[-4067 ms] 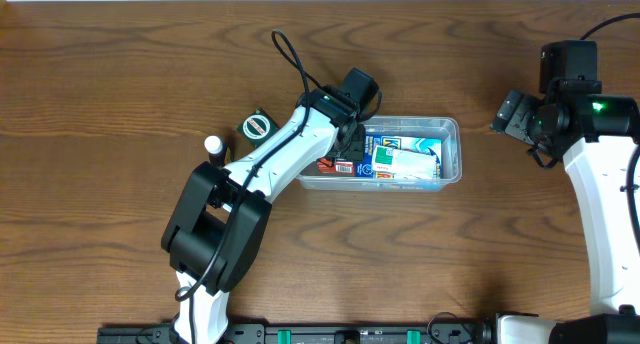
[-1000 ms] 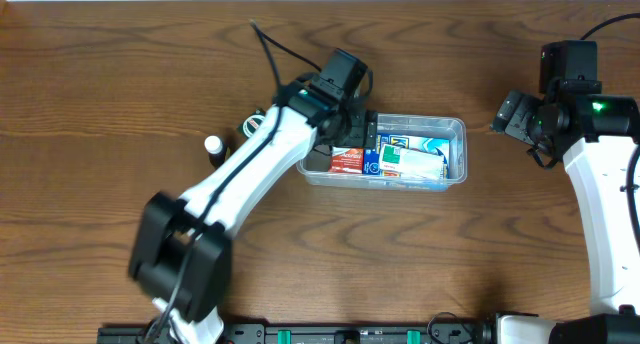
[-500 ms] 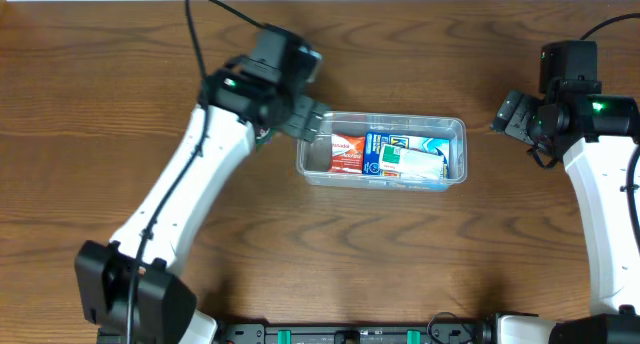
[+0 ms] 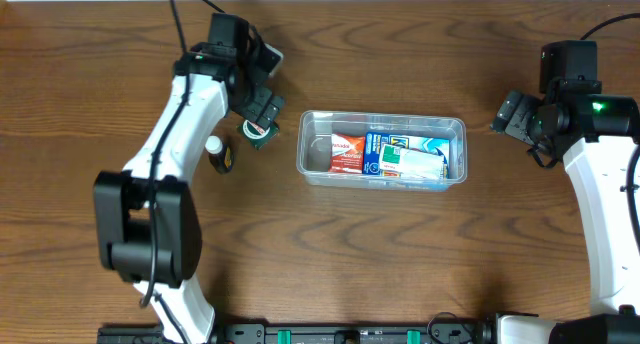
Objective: Pack container
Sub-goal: 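Withdraw the left gripper and move it to the green Zam-Buk box, then grasp the green Zam-Buk box with the left gripper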
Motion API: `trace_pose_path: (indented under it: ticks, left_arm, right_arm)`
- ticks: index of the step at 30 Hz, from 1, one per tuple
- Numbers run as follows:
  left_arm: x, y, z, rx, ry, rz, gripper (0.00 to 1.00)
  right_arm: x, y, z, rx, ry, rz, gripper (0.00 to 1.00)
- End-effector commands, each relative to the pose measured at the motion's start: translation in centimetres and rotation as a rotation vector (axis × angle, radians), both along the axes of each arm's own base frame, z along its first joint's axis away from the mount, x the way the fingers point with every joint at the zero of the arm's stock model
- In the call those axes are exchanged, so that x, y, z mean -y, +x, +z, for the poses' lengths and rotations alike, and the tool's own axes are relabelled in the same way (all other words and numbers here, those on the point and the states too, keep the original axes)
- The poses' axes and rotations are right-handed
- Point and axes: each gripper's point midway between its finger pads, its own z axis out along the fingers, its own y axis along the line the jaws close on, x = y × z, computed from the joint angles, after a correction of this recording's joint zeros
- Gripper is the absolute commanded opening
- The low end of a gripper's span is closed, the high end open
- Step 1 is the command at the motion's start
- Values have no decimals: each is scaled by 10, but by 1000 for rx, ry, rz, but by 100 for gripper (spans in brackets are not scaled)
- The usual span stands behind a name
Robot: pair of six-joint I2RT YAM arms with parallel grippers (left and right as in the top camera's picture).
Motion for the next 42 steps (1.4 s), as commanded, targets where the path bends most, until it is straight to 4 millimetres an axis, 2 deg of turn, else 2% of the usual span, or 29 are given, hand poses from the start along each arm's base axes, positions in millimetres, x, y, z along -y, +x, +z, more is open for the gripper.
trace_pose_path:
  ticks: [1, 4, 6, 11, 15, 19, 24, 31, 36, 42]
  left_arm:
    - [3, 1, -18, -39, 11, -52, 98]
    - [2, -6, -32, -95, 9, -24, 98]
    - [2, -6, -30, -100, -3, 13, 98]
    - [2, -13, -6, -153, -12, 38, 98]
    - [9, -30, 13, -225, -39, -18, 98]
    - [10, -38, 17, -258, -47, -30, 98]
    - [10, -39, 7, -285, -43, -25, 98]
    - [8, -39, -25, -352, -23, -20, 98]
    - [5, -34, -49, -379, 1, -15, 98]
    - [1, -20, -59, -335, 34, -8, 98]
  right_arm:
    - [4, 1, 7, 19, -6, -10, 99]
    - [4, 1, 7, 19, -6, -10, 99]
    - [4, 1, 7, 19, -6, -10, 99]
    - [4, 1, 7, 19, -6, -10, 99]
    - [4, 1, 7, 20, -6, -10, 99]
    - [4, 1, 7, 19, -6, -10, 99]
    - [4, 1, 7, 19, -6, -10, 99]
    - [4, 1, 7, 19, -6, -10, 99]
    - [4, 1, 7, 19, -6, -10, 99]
    - [4, 1, 7, 19, -6, -10, 99]
